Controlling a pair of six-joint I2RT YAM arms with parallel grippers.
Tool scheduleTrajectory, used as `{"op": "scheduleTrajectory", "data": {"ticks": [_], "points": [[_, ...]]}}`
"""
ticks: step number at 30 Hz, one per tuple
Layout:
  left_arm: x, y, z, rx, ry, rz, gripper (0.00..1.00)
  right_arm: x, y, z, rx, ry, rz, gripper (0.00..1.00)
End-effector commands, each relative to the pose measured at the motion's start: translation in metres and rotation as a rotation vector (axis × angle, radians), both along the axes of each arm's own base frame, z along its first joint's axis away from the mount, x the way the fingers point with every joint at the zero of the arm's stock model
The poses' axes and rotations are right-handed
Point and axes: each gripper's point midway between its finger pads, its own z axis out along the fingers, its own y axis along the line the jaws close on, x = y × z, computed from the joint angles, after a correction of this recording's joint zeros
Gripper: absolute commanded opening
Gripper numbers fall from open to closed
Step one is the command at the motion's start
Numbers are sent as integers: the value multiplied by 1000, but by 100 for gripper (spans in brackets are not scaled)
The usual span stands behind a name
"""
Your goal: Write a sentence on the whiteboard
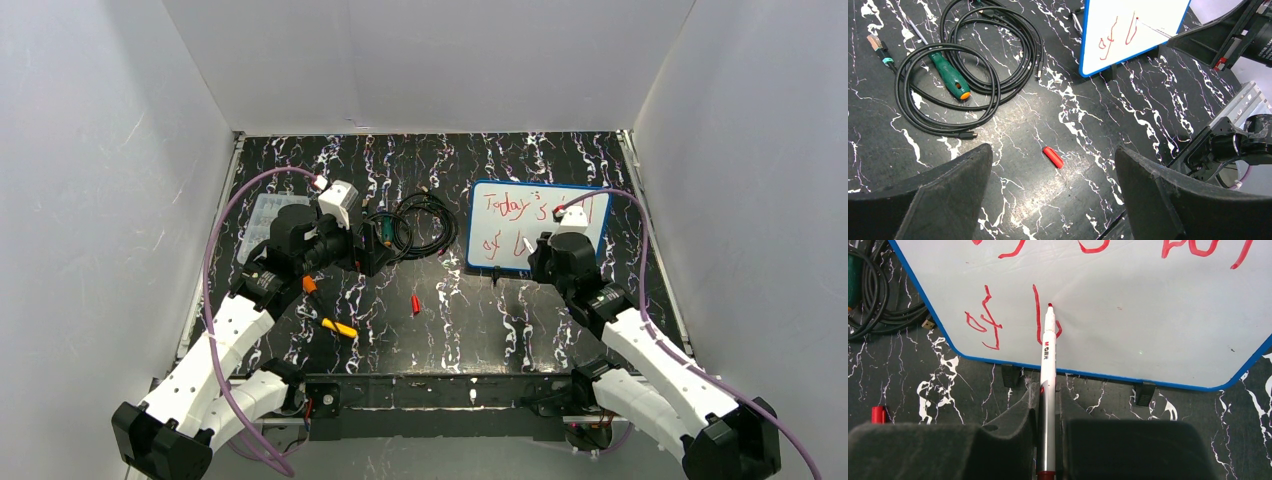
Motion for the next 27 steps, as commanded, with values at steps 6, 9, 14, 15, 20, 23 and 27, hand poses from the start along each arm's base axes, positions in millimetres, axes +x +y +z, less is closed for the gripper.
{"op": "scheduleTrajectory", "data": {"ticks": [6,9,14,15,20,23,27], "points": [[0,0,1,-7,-7,-5,90,8,-6,3,-22,-33,-37,1],[0,1,1,-6,-8,-4,90,6,-2,10,-4,-50,-7,1],[0,1,1,-6,-9,-3,90,-9,-3,23,42,-72,11,1],[0,1,2,-7,-10,-3,90,-12,-6,21,46,-63,-3,1],[-1,0,2,-11,-9,-7,90,-19,-15,4,28,-5,-47,1],[-1,0,1,-10,-5,-7,90,-18,-16,-1,17,6,-59,1],[0,0,1,-9,-6,-5,90,-14,-17,-7,-7,21,-69,1]]}}
